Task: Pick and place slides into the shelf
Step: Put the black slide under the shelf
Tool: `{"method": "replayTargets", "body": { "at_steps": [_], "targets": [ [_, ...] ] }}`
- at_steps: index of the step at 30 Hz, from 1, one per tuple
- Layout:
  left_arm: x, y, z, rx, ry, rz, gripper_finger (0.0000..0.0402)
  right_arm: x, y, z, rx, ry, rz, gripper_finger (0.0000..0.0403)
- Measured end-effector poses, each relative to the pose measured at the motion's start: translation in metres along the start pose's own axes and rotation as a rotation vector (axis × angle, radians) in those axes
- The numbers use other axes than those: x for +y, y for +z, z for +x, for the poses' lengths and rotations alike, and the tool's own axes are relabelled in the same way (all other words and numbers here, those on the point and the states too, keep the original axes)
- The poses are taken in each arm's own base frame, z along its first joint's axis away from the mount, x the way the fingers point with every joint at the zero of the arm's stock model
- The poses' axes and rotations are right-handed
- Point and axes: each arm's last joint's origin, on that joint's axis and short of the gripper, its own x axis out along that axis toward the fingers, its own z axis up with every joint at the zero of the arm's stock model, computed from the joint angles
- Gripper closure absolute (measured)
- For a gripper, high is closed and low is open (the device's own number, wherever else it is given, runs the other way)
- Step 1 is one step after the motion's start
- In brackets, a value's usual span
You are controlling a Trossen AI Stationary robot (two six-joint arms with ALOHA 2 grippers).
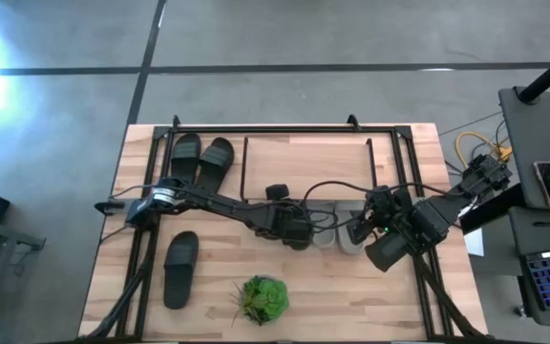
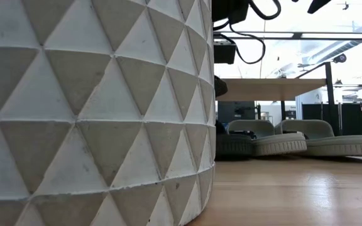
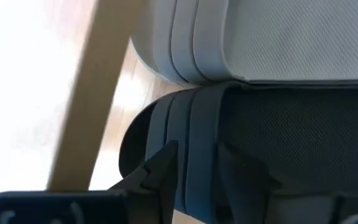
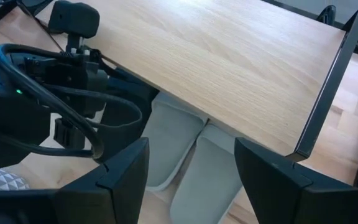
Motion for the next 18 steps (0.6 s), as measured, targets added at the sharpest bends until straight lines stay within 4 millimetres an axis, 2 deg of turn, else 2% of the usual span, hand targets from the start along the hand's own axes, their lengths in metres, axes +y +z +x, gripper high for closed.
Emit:
{"method": "replayTargets", "body": {
  "at_steps": [8, 12, 18],
  "targets": [
    [-0.004, 0.000, -0.003, 0.021, -0.106, 0.001, 0.0292, 0.000, 0.000, 0.000, 0.000, 0.000, -0.016, 0.0174],
    [-0.004, 0.007, -0.020, -0.026, -0.129, -0.014, 0.0292, 0.000, 0.000, 0.000, 0.001, 0.000, -0.016, 0.0174],
    [0.007, 0.019, -0.046, -0.082, -0.194, -0.053, 0.0291, 0.000, 0.000, 0.000, 0.005, 0.000, -0.016, 0.0174]
  ]
}}
